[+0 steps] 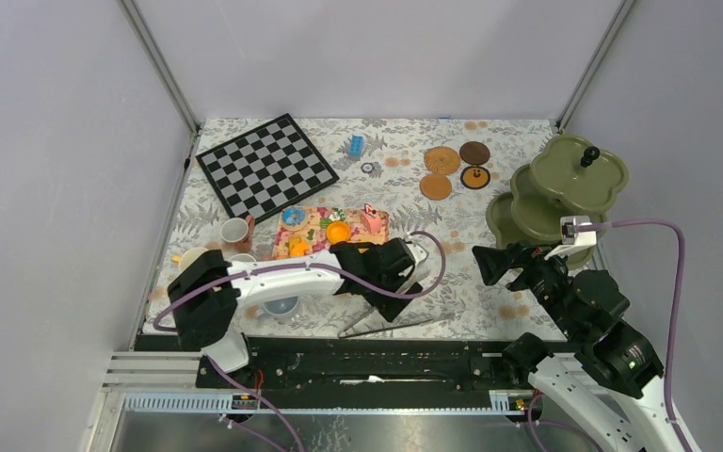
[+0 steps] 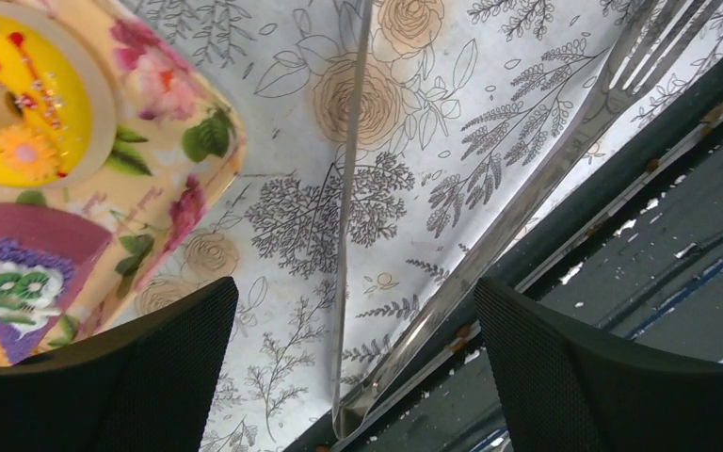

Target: Serve the afternoon tea

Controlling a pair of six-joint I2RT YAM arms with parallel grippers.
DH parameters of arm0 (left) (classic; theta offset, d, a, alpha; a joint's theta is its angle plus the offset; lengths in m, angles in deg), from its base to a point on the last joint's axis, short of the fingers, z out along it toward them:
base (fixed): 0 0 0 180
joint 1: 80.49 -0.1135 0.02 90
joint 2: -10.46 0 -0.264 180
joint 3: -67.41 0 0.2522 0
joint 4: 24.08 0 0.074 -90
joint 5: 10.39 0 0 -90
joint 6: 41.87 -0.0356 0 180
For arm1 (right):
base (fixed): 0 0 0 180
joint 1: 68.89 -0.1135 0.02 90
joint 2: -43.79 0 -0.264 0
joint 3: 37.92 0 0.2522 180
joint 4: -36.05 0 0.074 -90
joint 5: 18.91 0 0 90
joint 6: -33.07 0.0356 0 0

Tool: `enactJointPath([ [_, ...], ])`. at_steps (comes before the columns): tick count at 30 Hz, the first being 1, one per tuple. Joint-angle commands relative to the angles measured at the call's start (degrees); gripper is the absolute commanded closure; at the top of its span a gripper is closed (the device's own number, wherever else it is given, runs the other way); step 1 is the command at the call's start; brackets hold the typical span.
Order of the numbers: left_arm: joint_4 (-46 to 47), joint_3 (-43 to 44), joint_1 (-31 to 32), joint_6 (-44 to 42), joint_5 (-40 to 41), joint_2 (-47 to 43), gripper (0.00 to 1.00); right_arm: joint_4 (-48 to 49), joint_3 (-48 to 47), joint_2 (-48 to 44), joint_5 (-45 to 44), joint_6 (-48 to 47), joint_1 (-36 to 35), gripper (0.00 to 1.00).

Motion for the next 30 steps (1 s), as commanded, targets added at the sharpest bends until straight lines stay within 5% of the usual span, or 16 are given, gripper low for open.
enactJointPath([
  [1, 3.31, 2.89, 1.06, 0.66, 4.28, 3.53, 0.03, 2.58, 0.60, -0.51, -0.17, 1.02, -0.29, 0.02],
  [13, 9.42, 5.11, 1.14, 0.40, 3.53, 11.75, 0.37, -0.71, 0.54, -1.62, -11.67, 6.73, -0.24, 0.02],
  [18, 10.52, 6.02, 1.15, 0.35, 3.89, 13.84, 0.58, -0.99, 0.59, -4.44, -15.16, 6.67, -0.30, 0.02],
  [23, 11.90, 6.82, 1.14, 0.11, 2.43, 14.36, 0.67, -2.45, 0.73, -4.59, -18.59, 7.00, -0.29, 0.02],
  [30, 12.02, 9.19, -0.45, 0.61, -0.22, 11.72, 0.97, -3.61, 0.26, -2.76, -19.63, 8.34, -0.29, 0.02],
])
